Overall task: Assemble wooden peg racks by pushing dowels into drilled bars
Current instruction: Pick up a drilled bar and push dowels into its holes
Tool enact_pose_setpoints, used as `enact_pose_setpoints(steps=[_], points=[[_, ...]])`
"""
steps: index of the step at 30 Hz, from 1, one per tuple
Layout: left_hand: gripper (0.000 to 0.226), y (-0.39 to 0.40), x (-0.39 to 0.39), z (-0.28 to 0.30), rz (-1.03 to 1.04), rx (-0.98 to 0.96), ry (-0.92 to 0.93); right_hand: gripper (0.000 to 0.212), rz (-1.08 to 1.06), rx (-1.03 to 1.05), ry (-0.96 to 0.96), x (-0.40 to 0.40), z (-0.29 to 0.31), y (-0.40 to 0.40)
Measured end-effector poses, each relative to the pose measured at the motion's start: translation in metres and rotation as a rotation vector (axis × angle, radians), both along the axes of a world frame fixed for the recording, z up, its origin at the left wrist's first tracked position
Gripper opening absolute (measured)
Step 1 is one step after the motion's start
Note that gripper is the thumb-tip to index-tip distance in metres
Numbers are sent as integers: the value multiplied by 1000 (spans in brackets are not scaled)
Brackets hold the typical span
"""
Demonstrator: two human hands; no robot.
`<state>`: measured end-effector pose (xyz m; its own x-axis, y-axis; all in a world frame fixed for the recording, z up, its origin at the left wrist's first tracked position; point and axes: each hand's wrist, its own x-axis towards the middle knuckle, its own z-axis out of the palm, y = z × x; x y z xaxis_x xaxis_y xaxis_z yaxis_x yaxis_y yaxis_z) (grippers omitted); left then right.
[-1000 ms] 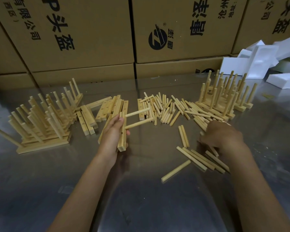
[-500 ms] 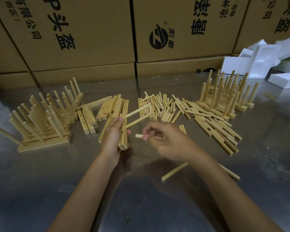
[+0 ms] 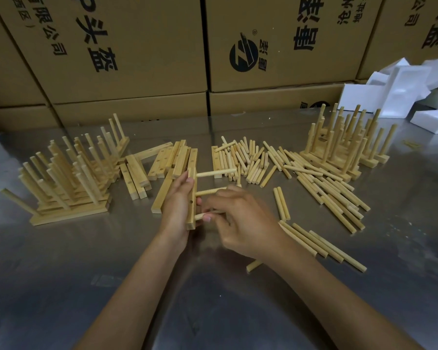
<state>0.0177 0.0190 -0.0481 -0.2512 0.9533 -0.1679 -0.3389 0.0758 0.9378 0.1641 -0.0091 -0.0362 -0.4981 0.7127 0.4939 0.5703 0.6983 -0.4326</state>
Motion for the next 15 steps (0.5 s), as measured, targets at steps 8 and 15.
enact_pose_setpoints(steps=[8, 15], points=[[32, 0, 2, -5, 6, 23, 27, 8, 11, -161, 117, 1, -2, 3], [27, 0, 2, 2, 10, 68, 156, 6, -9, -252, 193, 6, 5, 5]])
